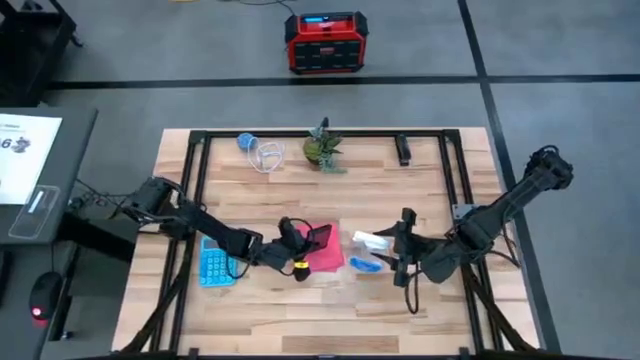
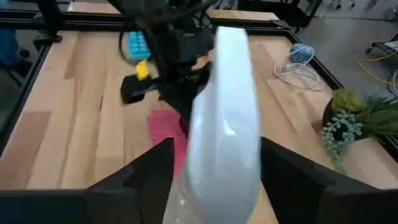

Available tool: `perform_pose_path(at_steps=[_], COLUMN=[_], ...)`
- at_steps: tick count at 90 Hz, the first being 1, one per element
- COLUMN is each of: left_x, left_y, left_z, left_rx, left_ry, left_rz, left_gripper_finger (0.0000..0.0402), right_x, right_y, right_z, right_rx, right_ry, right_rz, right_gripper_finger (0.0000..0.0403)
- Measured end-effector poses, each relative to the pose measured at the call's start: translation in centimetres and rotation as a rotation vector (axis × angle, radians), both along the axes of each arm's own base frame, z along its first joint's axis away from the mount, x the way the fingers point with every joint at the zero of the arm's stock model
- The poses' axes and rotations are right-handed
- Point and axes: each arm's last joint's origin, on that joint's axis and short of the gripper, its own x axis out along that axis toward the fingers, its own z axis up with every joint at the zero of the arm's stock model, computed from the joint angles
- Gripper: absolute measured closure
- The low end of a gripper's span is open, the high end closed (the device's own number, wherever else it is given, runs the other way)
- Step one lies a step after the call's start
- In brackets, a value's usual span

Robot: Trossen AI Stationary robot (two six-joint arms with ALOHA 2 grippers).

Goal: Apply microfiber cloth
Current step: Spray the front of the cellphone using the spray bottle

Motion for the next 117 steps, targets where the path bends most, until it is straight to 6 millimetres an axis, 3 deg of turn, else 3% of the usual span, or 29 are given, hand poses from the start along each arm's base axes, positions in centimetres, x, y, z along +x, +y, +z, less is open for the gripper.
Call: perform_pose_path(at_steps=[14, 33, 51, 69, 87, 93, 108, 117], left_x=[0.6, 0.7, 0.7, 0.7, 0.6, 0.6, 0.6, 0.6], left_y=[-0.2, -0.1, -0.1, -0.1, -0.1, -0.2, -0.2, -0.2], left_z=[-1.1, -1.3, -1.3, -1.3, -1.4, -1.4, -1.4, -1.4], left_rx=[-0.010, 0.003, 0.014, 0.017, 0.024, 0.025, 0.026, 0.026], left_ry=[-0.025, -0.021, -0.018, -0.015, -0.013, -0.012, -0.011, -0.011], left_rz=[0.003, 0.006, 0.001, 0.001, -0.002, -0.002, -0.003, -0.004], left_gripper_finger=[0.0395, 0.0395, 0.0395, 0.0395, 0.0395, 0.0395, 0.0395, 0.0395], right_x=[-0.1, -0.8, -2.8, -4.8, -5.3, -5.3, -5.5, -5.7], right_y=[-0.1, -0.5, -1.2, -2.1, -2.1, -2.1, -2.2, -2.5], right_z=[0.1, 1.6, 4.1, 3.2, 2.9, 2.8, 2.8, 3.4], right_rx=[-0.034, -0.105, -0.111, -0.097, -0.045, -0.036, -0.050, -0.051], right_ry=[-0.018, 0.037, 0.110, 0.231, 0.262, 0.275, 0.286, 0.292], right_rz=[-0.040, -0.094, -0.180, -0.283, -0.326, -0.320, -0.319, -0.322], right_gripper_finger=[0.0309, 0.0308, 0.0308, 0.0308, 0.0308, 0.0283, 0.0178, 0.0148])
